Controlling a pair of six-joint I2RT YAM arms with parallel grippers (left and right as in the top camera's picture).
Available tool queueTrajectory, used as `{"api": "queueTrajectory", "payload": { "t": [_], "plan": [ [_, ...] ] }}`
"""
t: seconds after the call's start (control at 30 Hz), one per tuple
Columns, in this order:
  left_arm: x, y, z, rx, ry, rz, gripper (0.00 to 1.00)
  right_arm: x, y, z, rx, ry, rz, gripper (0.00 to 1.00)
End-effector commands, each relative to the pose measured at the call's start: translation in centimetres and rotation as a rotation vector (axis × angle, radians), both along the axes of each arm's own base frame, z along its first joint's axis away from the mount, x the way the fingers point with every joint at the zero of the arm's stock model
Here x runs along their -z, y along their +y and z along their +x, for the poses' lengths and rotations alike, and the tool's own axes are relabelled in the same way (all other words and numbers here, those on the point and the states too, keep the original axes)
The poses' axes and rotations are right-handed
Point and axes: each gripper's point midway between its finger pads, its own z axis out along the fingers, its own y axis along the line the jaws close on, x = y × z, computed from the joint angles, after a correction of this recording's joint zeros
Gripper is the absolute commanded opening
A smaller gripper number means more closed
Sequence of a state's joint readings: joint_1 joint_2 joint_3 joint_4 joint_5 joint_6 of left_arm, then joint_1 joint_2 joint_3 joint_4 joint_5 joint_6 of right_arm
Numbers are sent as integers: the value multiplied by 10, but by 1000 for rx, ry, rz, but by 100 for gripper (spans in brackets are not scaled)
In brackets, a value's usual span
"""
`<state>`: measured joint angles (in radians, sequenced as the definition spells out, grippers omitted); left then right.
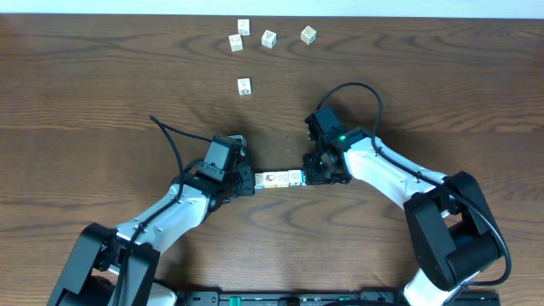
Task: Lift 5 blocks
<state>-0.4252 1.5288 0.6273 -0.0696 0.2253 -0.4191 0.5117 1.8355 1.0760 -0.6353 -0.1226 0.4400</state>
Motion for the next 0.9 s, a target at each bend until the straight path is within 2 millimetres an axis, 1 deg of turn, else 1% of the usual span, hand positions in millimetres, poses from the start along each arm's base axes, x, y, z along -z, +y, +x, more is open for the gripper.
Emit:
{"api": "queueTrajectory", "payload": {
  "t": [0.0,0.87],
  "plan": [
    [-2,1,-1,-4,-5,4,7,-1,6,-4,-13,25,50,1],
    [5,6,-11,36,28,44,7,-1,6,-4,-14,25,50,1]
  ]
}}
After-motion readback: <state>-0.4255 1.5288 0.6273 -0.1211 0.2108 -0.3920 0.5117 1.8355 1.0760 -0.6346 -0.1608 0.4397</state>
